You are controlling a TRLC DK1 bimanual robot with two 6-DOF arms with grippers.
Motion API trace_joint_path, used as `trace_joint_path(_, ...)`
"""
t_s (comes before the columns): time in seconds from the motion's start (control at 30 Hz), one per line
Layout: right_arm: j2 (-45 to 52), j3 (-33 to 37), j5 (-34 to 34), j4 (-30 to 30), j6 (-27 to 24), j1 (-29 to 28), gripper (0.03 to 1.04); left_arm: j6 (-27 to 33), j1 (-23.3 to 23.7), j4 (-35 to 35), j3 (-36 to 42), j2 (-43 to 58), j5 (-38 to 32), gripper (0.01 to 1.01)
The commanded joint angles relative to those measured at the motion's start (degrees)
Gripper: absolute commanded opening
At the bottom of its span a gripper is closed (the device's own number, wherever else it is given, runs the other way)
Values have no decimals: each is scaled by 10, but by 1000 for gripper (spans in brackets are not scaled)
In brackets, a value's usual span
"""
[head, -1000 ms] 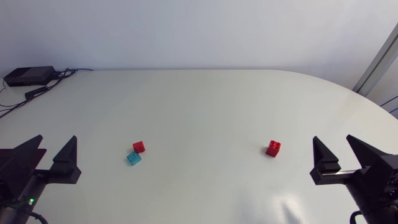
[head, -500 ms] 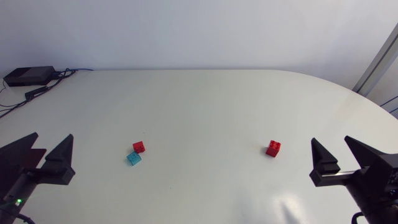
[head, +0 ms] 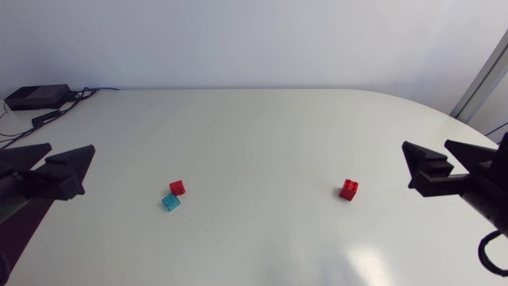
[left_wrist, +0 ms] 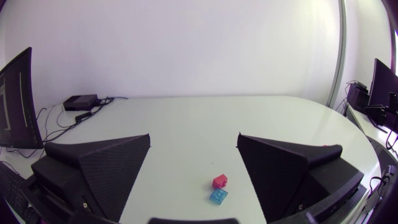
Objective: Sort duplo bricks by size, large to the right and small to the left
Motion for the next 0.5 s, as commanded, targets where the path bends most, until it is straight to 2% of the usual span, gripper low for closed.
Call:
trace_joint_path(0.0,61,38,-3,-21,37,5,1005,-18,-10,-36,60,83,3,972)
trace_joint_path(0.13,170,91,-5,-73,76,6,1005,10,-19,-146,162,229,2,972)
trace_joint_path(0.2,222,121,-10,-118,87,6,1005,28,-26,-190,198,294,9,972)
trace_joint_path(0.33,318,186,-6,-226,80,10,1005,53,-41,-204,220,360,49,972)
trace_joint_path(0.4,357,206,-13,-258,67,11,1005,55,-67,-203,221,380,50,972)
trace_joint_path(0.47,384,209,-59,-267,59,9,1005,64,-85,-203,222,400,54,972)
